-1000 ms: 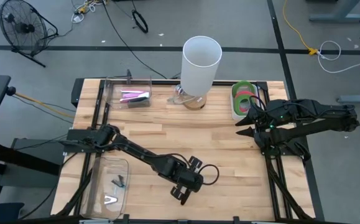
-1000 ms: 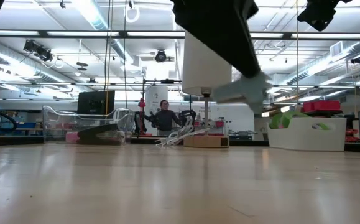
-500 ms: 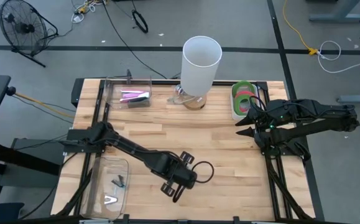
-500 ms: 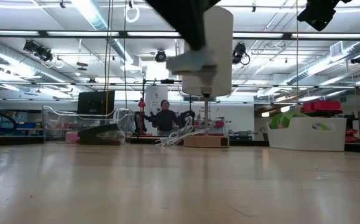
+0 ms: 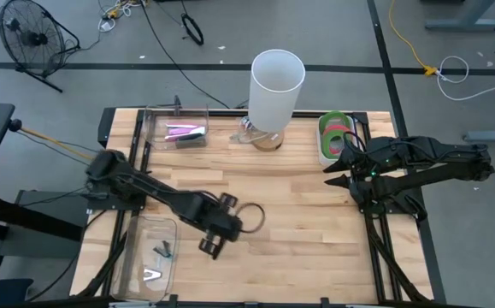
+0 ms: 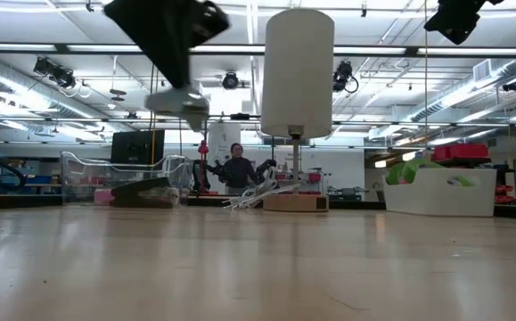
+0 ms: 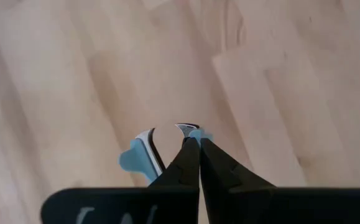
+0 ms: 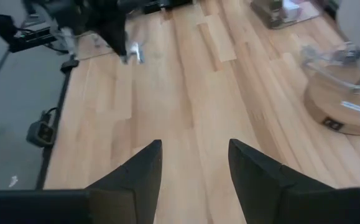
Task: Pick and place Stapler, Stapler remover, tape
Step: Put the light blue staple remover into the bottom transparent bin
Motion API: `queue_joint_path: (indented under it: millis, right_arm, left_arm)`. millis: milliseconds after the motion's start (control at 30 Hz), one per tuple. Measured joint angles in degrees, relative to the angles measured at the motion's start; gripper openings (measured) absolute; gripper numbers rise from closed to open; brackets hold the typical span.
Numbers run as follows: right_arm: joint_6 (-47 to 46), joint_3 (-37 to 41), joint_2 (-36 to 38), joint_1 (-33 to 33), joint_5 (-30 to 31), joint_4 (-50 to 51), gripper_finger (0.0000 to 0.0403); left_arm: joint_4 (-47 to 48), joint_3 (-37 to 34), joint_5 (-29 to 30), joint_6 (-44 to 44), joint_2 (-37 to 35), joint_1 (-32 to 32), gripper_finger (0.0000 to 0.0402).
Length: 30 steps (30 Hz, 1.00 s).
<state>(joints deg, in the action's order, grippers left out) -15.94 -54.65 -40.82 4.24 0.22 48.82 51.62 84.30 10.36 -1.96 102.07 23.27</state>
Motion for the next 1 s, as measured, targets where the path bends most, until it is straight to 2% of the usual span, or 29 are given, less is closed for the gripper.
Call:
queue_joint_path:
  millis: [167, 367, 467, 667, 833, 1000]
  right_arm:
    - [-0.07, 0.02, 0.00, -0.01, 2.32, 0.00, 0.0185]
    - [-0.94, 0.02, 0.00, 0.00, 2.39, -0.02, 0.0185]
    - [-1.58, 0.02, 0.00, 0.01, 2.39, -0.02, 0.0185]
    - [-1.58, 0.02, -0.44, -0.01, 2.39, 0.00, 0.0185]
    - [-1.58, 0.02, -1.49, -0.01, 2.39, -0.01, 0.0185]
    - [-1.58, 0.02, -3.10, 0.01, 2.37, -0.02, 0.0185]
  left_arm:
    - [0.91, -7.69, -0.05, 3.52, -9.39, 1.32, 0.0000]
    - [6.61, -10.62, -0.11, 6.66, -18.14, 4.54, 0.0000]
    - [9.54, -10.76, -0.07, 11.45, -21.34, 6.64, 0.0000]
    - [11.27, -10.72, 0.18, 20.01, -25.10, 12.74, 0.0000]
    - [15.18, -10.74, -0.05, 24.69, -25.30, 19.45, 0.0000]
    - [14.87, -12.64, -0.37, 31.53, -25.21, 24.28, 0.0000]
